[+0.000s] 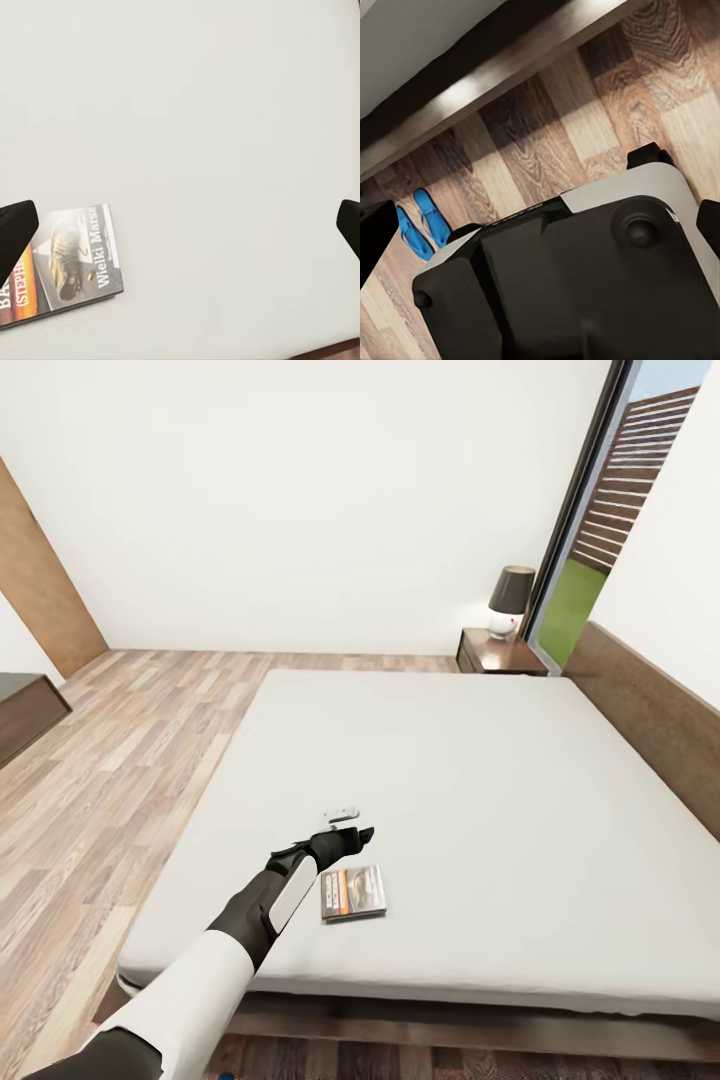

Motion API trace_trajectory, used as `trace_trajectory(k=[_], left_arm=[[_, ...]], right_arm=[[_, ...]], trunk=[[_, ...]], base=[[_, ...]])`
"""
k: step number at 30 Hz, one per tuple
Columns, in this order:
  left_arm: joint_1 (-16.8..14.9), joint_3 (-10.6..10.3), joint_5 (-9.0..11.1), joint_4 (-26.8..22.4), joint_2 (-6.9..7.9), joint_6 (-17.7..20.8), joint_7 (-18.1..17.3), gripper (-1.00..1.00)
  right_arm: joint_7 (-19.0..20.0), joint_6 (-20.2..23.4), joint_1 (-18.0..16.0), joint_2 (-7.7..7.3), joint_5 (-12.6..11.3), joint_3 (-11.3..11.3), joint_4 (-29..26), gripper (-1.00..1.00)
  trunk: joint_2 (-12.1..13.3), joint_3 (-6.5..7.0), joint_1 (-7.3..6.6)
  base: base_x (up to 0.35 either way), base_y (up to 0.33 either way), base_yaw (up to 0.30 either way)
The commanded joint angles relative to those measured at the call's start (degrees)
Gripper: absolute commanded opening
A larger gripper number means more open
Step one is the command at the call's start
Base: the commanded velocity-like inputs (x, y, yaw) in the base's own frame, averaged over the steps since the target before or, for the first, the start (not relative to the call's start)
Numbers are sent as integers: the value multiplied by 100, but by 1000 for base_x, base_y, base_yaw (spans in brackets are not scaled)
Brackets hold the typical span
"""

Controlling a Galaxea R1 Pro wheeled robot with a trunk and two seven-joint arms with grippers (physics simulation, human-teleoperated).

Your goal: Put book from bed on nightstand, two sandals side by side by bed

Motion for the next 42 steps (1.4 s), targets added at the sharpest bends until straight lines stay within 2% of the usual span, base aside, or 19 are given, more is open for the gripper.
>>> trace_trajectory(k=[1,42], left_arm=[[-4,-1,25,-4,0,24,-1,100],[-6,3,41,-11,0,21,-1,100]], right_arm=[[33,13,-10,-3,-20,-27,21,100],[27,13,-10,-3,-15,-27,19,100]], trunk=[[-11,-19,3],[-11,-389,3]], base=[[0,0,0],[0,0,0]])
